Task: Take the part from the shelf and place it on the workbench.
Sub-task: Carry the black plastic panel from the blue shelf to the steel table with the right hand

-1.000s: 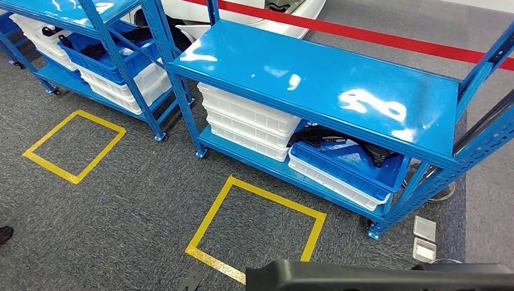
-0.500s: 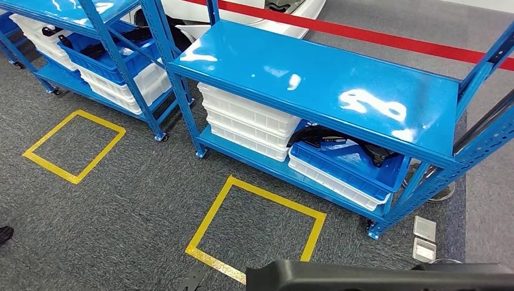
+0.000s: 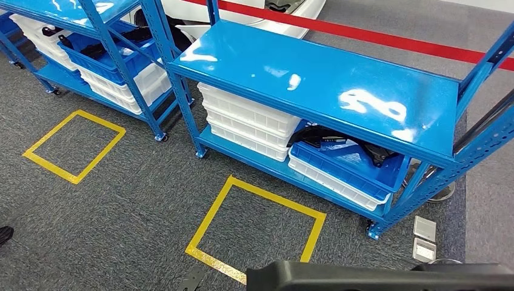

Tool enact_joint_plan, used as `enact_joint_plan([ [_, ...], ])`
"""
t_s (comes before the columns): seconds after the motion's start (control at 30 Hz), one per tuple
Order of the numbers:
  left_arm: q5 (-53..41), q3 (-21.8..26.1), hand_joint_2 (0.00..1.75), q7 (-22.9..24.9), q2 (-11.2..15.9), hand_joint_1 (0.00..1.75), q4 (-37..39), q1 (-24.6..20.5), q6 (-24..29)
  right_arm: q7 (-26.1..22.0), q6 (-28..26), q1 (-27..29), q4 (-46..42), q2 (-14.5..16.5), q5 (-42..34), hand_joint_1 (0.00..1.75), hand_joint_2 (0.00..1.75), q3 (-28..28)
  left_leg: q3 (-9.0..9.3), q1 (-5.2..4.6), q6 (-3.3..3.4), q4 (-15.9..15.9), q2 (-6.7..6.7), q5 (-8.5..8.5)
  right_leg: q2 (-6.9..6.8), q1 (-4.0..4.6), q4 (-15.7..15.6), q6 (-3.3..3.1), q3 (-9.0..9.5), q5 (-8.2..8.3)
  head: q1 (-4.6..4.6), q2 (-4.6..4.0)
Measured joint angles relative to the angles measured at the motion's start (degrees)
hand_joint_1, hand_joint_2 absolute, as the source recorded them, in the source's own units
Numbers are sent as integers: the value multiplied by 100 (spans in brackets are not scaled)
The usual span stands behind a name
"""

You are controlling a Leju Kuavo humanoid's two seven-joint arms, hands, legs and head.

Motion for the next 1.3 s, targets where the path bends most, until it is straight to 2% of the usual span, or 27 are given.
enact_joint_plan([
  [0.5,49,1,175,-12,0,175,0,2,52,-2,0,-4,0,-2,13,175,175,0,-1,-2,2,3,0,-2,0,-3,-5,2,1,3,0,0],
  [0.6,81,4,175,-11,7,175,-1,5,39,4,1,-8,-7,-8,15,175,175,0,75,-5,82,-123,7,70,-6,-18,-93,92,59,47,-2,0],
  [0.63,95,6,175,-10,9,175,-2,6,31,5,1,-17,-11,-14,17,175,175,1,135,9,120,-235,17,128,-4,-18,-64,127,61,6,7,0],
  [0.67,105,8,175,-10,8,175,-2,6,23,7,1,-28,-15,-20,19,175,175,2,193,34,139,-352,32,186,3,-18,81,147,8,-106,20,0],
  [0.7,114,9,175,-10,8,175,-2,7,17,7,1,-34,-16,-29,19,175,175,3,226,47,146,-417,41,221,5,-34,363,164,-118,-275,35,0],
  [0.77,120,12,175,-10,9,175,-1,10,13,9,0,-25,-16,-43,14,175,175,4,226,51,148,-433,46,231,8,-88,1084,222,-470,-585,55,0],
  [0.8,120,13,175,-10,9,175,-1,13,12,10,0,-15,-15,-49,11,175,175,4,220,58,134,-415,47,221,7,-124,1315,258,-589,-618,60,0],
  [0.83,121,13,175,-10,9,175,-2,17,11,11,0,-9,-15,-52,10,175,175,4,215,70,110,-391,46,205,5,-164,1347,298,-612,-538,62,0],
  [0.87,121,13,175,-10,9,175,-2,19,11,11,0,-8,-15,-55,10,175,175,4,213,93,72,-354,44,180,1,-211,1155,346,-525,-357,63,0],
  [0.9,121,14,175,-10,9,175,-1,20,11,11,0,-10,-15,-60,10,175,175,4,207,121,20,-297,39,142,-7,-266,796,406,-357,-149,65,0],
  [0.93,122,15,175,-10,19,175,1,19,11,13,0,-11,-14,-65,7,175,175,5,183,139,-41,-231,30,98,0,-289,478,459,-190,-14,78,0],
  [0.97,122,16,175,-10,27,175,2,17,11,14,0,-9,-14,-69,3,175,175,5,155,149,-100,-155,19,57,22,-299,265,463,-89,79,89,0],
  [1.0,123,17,175,-10,36,175,3,15,12,17,0,-8,-13,-73,-4,175,175,5,121,148,-151,-79,6,22,45,-300,165,434,-49,74,94,0],
  [1.07,123,17,175,-10,44,175,4,17,13,21,1,-5,-13,-79,-14,175,175,5,64,158,-218,15,-14,2,88,-264,222,280,-117,33,79,0],
  [1.13,123,17,175,-10,44,175,4,27,14,21,2,-16,-13,-83,-16,175,175,7,7,192,-258,136,-16,-86,78,-235,232,154,-166,22,56,0],
  [1.2,123,18,175,-10,44,175,4,30,14,19,2,-30,-13,-84,-16,175,175,9,-166,194,-256,582,-8,-416,59,-204,227,67,-211,56,31,0],
  [1.27,123,19,175,-10,43,175,4,30,14,17,2,-32,-13,-84,-16,175,175,9,-458,154,-214,1315,-6,-822,44,-150,228,12,-270,90,-5,0],
  [1.3,124,20,175,-10,43,175,4,32,14,17,2,-31,-13,-84,-16,175,175,9,-551,122,-180,1584,-7,-920,38,-117,229,-13,-297,107,-15,0],
])
